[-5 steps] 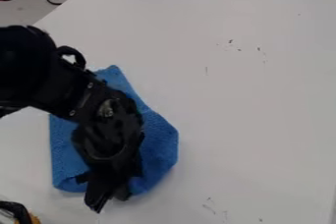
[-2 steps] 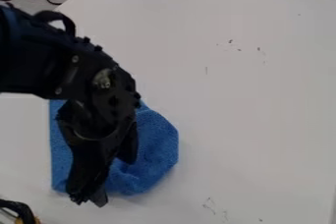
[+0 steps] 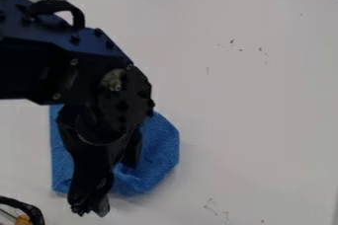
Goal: Unfold the cloth from top right to bottom left
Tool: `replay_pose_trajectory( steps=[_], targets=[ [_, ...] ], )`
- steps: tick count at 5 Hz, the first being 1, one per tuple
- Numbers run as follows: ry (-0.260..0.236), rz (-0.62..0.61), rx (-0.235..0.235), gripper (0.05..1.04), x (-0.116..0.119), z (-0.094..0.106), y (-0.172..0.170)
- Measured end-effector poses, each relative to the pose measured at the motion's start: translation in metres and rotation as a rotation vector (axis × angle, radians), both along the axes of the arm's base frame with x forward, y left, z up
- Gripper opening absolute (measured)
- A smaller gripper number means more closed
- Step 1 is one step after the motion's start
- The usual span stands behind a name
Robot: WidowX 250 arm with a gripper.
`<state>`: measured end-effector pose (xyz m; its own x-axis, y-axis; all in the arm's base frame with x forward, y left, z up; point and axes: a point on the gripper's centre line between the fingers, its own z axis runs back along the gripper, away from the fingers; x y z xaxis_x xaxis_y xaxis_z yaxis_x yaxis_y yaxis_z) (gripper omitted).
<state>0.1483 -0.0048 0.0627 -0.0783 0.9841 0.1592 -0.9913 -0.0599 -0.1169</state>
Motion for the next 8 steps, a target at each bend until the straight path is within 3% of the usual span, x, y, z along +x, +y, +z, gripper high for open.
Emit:
replay_pose_trajectory(
  steps=[2,3,4,5,6,8],
  targets=[
    [0.12,-0.428,0.073,1.0,0.037,0.039,0.006],
    [0.051,-0.675,0.046,1.0,0.059,0.051,0.005],
    [0.023,-0.81,0.045,1.0,0.083,0.06,0.016],
    [0.031,-0.81,0.047,1.0,0.102,0.07,0.038],
    [0.04,-0.781,0.021,1.0,0.116,0.072,0.068],
    [0.053,-0.803,0.022,1.0,0.127,0.067,0.092]
  ],
)
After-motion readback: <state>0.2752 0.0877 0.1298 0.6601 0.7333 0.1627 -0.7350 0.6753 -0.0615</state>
